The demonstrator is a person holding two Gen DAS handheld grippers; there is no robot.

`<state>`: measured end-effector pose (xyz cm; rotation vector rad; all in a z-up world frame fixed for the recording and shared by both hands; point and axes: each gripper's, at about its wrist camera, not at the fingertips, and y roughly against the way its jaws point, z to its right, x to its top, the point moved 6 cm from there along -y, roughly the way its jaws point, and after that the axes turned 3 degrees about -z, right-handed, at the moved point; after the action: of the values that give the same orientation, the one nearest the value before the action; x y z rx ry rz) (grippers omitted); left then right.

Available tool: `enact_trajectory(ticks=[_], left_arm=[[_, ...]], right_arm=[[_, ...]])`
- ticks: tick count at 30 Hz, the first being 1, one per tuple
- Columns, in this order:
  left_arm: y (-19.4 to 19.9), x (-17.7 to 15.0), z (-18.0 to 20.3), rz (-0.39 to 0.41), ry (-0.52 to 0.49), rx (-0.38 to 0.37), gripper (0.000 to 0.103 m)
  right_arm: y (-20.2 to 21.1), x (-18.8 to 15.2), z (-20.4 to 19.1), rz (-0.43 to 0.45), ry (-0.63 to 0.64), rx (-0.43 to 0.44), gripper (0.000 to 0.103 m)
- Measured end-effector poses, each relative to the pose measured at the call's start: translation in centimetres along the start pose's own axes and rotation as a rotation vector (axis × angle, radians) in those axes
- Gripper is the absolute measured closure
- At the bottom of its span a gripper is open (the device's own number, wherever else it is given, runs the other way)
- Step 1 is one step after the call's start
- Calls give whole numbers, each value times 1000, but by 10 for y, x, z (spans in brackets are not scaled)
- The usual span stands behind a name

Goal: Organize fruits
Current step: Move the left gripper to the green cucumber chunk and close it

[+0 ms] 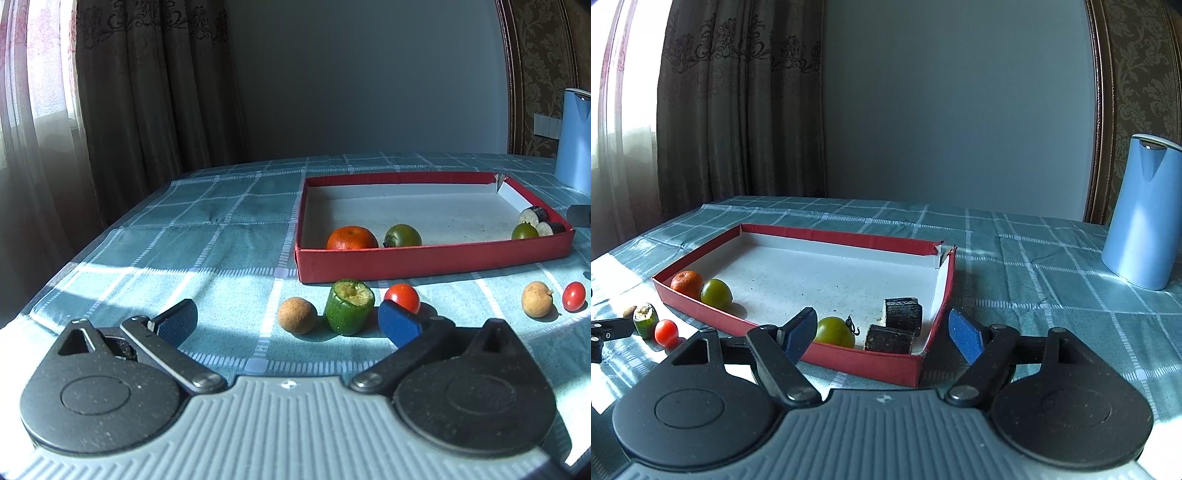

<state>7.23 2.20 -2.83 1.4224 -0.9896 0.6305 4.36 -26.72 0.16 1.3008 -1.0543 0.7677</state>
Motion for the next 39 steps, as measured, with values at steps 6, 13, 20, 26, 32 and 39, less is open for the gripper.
enact_trajectory(ticks=[6,13,20,26,32,39], left_arm=[[10,1,-4,52,26,-58,0],[14,3,7,68,-43,-109,5],[9,1,31,45,-175,-165,36],[1,-3,45,6,-259,-222,60],[-4,-2,41,-16,-241,-202,60],[-23,2,35,-74,-214,-189,63]], right_arm=[[29,-28,13,4,-65,41,16],[45,-35,16,38,-124,78,9],[39,-38,24,10,-179,100,5],[38,-39,30,4,-220,123,5],[37,-40,32,-3,-240,138,4],[37,-40,34,-1,-250,138,4]])
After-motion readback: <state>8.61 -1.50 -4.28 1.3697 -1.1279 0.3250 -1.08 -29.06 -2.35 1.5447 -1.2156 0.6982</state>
